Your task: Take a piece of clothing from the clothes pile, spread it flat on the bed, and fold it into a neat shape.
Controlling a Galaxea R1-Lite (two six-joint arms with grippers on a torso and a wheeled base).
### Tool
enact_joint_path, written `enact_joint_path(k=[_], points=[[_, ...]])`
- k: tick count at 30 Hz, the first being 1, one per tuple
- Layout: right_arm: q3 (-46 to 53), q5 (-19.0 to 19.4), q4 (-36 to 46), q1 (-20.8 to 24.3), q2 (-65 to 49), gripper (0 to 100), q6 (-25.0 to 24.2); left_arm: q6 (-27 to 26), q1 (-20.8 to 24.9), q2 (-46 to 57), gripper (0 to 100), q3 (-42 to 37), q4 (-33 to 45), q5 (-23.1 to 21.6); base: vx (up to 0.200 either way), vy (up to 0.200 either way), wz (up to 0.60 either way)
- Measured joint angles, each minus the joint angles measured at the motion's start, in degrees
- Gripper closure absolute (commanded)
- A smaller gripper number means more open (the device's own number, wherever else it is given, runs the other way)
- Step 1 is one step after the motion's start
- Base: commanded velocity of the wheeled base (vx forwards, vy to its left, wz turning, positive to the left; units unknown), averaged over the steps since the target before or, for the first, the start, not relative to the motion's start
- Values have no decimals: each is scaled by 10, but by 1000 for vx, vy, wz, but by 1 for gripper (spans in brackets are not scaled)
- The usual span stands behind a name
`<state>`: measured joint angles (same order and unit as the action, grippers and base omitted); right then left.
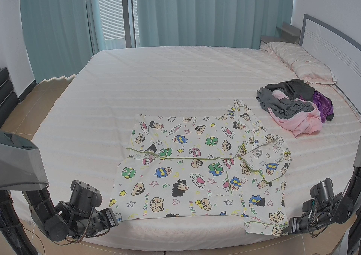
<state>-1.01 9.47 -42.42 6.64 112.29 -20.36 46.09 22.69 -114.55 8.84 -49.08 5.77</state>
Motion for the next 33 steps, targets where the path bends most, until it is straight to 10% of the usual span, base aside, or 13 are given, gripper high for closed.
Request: enact_joint_path(k=[6,7,33], points=[[0,0,2,1,0,100,1,-3,8,-6,100,-6,-1,0,0,0,0],[0,0,2,1,0,0,1,-3,9,-7,0,-6,-1,0,0,0,0],[-18,-34,2,-42,-127,0,-10,12,-40,106,0,21,-3,-6,23,0,0]])
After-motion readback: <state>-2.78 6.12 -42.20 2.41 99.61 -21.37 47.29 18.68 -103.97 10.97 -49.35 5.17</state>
